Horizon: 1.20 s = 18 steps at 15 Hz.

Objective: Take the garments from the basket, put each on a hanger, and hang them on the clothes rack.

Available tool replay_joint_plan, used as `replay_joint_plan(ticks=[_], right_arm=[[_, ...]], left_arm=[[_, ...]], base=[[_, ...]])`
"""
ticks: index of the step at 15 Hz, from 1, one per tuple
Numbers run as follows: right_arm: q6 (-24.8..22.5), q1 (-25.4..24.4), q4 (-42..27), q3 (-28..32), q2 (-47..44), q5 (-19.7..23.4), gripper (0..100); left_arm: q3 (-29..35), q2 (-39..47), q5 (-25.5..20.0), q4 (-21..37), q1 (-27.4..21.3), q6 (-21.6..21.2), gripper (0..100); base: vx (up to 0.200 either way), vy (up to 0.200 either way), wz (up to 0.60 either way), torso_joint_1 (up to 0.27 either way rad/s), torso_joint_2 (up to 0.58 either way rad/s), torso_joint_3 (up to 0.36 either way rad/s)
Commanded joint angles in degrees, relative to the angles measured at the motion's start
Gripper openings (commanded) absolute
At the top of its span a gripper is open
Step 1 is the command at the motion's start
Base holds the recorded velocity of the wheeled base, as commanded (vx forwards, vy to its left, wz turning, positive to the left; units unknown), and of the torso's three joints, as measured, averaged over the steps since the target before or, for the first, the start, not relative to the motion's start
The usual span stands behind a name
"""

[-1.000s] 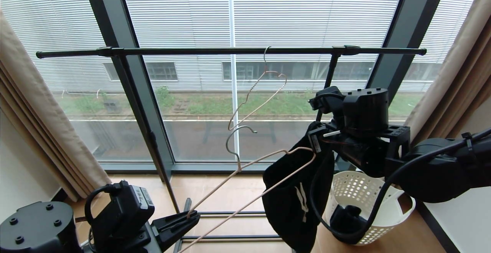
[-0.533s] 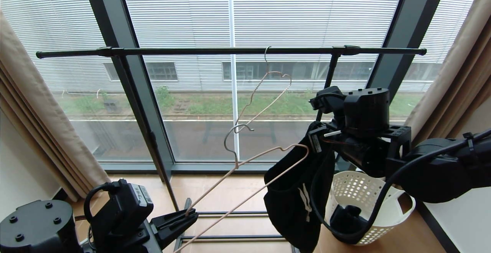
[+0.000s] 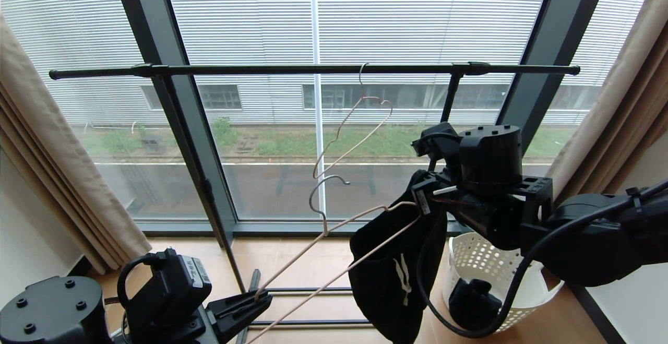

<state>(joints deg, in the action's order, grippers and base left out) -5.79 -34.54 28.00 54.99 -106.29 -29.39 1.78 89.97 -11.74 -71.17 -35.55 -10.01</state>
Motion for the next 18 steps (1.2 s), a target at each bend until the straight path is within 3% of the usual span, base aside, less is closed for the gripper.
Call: replay_joint_plan(ticks=[1,7,18], right_arm=[[-0.01,-1.67,0.04,-0.94,0.65,-0.05,0],[-0.1,-4.49,0.04,-2.78,3.9,-0.14,0],[-0.01,-13.89,0.04,-4.98,6.53,-2.6,0]], left_arm=[[0.07,0.74,0.05,-0.11,0.04,-0.01,0],[-0.11,1.97,0.05,-2.48,0.3,0.16,0],[-0.02,4.25,0.14,-4.59,0.48,0.87,0]], base=[[0.0,0.0,0.0,0.0,0.0,0.0],[0.0,0.0,0.0,0.0,0.0,0.0],[0.0,0.0,0.0,0.0,0.0,0.0]])
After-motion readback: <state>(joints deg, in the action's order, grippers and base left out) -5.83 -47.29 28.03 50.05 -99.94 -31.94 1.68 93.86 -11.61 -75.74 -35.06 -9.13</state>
